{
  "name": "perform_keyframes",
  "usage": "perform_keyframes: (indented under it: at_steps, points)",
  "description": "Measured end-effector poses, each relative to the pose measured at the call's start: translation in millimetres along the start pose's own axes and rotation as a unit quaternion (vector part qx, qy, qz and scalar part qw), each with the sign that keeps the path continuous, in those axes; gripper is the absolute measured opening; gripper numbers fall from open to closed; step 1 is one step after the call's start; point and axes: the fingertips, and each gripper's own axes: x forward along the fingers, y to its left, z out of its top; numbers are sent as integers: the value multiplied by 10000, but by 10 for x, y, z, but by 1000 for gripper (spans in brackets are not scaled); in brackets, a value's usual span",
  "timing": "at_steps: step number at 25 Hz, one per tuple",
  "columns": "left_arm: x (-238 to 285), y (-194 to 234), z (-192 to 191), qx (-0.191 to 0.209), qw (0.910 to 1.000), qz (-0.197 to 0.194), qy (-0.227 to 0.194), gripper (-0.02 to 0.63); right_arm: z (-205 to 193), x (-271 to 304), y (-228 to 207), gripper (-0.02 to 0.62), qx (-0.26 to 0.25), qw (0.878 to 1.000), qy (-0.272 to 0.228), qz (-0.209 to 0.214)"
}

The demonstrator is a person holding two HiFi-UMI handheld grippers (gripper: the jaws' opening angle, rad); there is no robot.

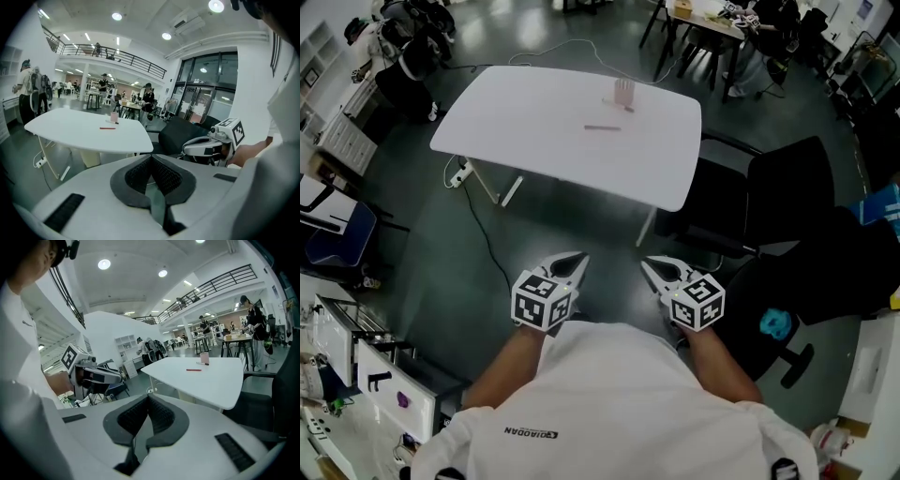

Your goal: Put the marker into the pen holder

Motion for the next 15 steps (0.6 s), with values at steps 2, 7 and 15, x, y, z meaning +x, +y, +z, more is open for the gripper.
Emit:
perform_keyframes:
  at_steps: [2,7,15]
  points:
    - [-41,209,49,32,10000,21,18,28,65,181,43,18,14,10000,50,-24]
    - [-156,686,91,29,9999,-36,95,28,217,628,172,18,-48,9998,162,-75]
    - [-285,1166,79,84,9996,-250,92,28,292,1101,360,18,-195,9990,331,-224]
